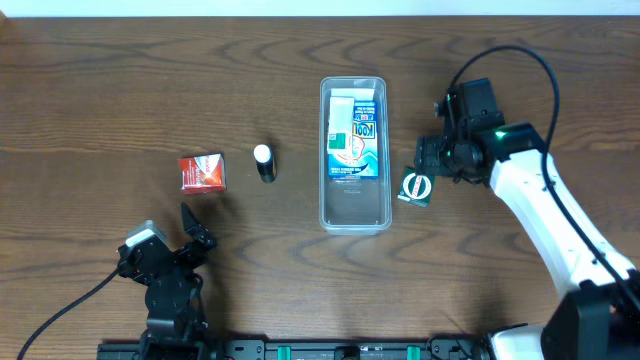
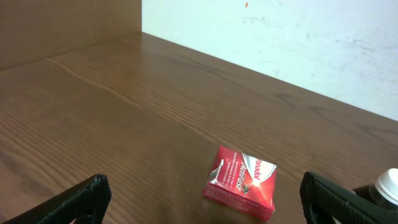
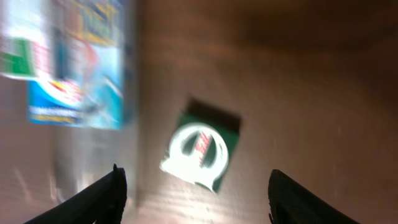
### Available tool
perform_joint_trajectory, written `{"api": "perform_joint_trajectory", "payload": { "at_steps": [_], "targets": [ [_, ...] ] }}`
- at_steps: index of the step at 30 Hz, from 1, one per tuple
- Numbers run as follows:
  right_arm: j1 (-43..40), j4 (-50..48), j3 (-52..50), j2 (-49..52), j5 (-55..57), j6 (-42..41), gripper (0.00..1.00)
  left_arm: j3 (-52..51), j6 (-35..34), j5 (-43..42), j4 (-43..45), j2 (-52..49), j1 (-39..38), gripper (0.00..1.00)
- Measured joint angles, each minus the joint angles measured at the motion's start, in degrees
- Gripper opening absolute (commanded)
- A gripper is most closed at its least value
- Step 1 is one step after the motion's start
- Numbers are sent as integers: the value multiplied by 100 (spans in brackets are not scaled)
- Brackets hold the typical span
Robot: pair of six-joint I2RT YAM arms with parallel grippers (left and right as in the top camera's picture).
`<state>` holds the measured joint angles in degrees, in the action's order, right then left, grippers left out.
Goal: Pack container
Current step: 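Lower the right gripper onto the green round-logo box and grasp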
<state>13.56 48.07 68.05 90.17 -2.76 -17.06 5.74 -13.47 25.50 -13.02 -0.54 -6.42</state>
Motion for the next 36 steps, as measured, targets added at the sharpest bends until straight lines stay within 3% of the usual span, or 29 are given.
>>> {"api": "perform_joint_trajectory", "payload": {
  "at_steps": [5, 11, 20, 36],
  "targets": [
    [-15, 289, -9, 339, -15, -260, 79, 0, 2, 0, 0, 0, 0, 98],
    [-15, 258, -9, 846, -258, -476, 80, 0, 0, 0, 0, 0, 0, 98],
    [-11, -22, -26, 1637, -490, -887, 81, 0, 0, 0, 0, 0, 0, 98],
    [59, -264, -31, 1661, -151, -1099, 75, 0, 2, 0, -2, 0, 0, 98]
  ]
}}
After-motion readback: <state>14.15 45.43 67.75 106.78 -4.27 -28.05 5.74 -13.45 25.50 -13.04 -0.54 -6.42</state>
